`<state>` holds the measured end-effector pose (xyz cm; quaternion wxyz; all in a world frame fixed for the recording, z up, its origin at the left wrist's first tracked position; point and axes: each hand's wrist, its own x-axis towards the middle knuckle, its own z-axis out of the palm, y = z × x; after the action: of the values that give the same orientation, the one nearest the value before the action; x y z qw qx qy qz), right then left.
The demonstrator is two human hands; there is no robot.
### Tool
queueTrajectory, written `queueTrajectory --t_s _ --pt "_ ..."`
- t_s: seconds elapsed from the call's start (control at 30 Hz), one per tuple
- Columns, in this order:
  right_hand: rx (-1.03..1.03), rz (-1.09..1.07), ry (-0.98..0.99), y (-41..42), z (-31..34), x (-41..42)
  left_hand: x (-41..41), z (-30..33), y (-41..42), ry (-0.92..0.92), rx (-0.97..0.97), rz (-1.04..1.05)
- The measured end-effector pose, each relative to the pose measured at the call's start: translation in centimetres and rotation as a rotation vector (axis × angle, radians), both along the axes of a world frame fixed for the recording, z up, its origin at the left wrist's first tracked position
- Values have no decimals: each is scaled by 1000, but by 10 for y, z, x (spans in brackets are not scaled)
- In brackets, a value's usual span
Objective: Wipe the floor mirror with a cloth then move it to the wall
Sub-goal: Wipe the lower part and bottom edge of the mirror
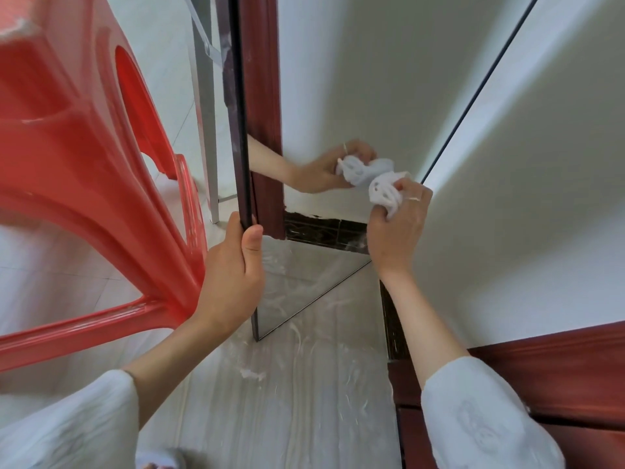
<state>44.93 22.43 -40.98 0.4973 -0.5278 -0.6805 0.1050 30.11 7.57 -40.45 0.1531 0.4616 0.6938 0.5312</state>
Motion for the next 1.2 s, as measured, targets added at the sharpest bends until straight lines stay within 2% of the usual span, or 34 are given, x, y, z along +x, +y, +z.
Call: queueTrajectory --t_s 0.1,0.2,0.3,0.43,0.5,0.57,0.67,0.73,0.87,0.97,1.03,1.13,1.2 --pt "127 46 32 -6 15 -19 0 2 -1 -15 -16 -5" --pt "119 99 -16 -34 -14 -32 1 3 -2 -6 -2 2" --pt "4 182 -95 -67 -64 -34 1 2 -2 -14 23 -9" --pt "-246 406 -442 -88 -120 -5 -2 1 -2 -29 37 -21" --pt "-298 432 -505 -81 -127 12 -2 1 -2 -7 33 -17" --pt "-282 289 -415 -62 -115 21 -1 1 -2 5 22 -5" --pt "-159 46 -203 -19 -76 24 2 1 -1 1 -12 32" --pt "-51 -39 -119 3 -44 20 3 2 0 -7 -15 36" --pt "111 -89 -31 17 -15 -5 3 2 1 -23 -15 29" --pt "-9 -30 55 -11 -44 -22 3 3 1 -25 -26 26" --pt "-130 74 -26 -45 -75 -22 3 3 1 -30 -22 18" --pt "-98 285 -326 -78 -114 -7 3 3 2 -45 -30 21" --pt "-111 301 -307 -69 -117 -2 3 4 2 -42 -24 22"
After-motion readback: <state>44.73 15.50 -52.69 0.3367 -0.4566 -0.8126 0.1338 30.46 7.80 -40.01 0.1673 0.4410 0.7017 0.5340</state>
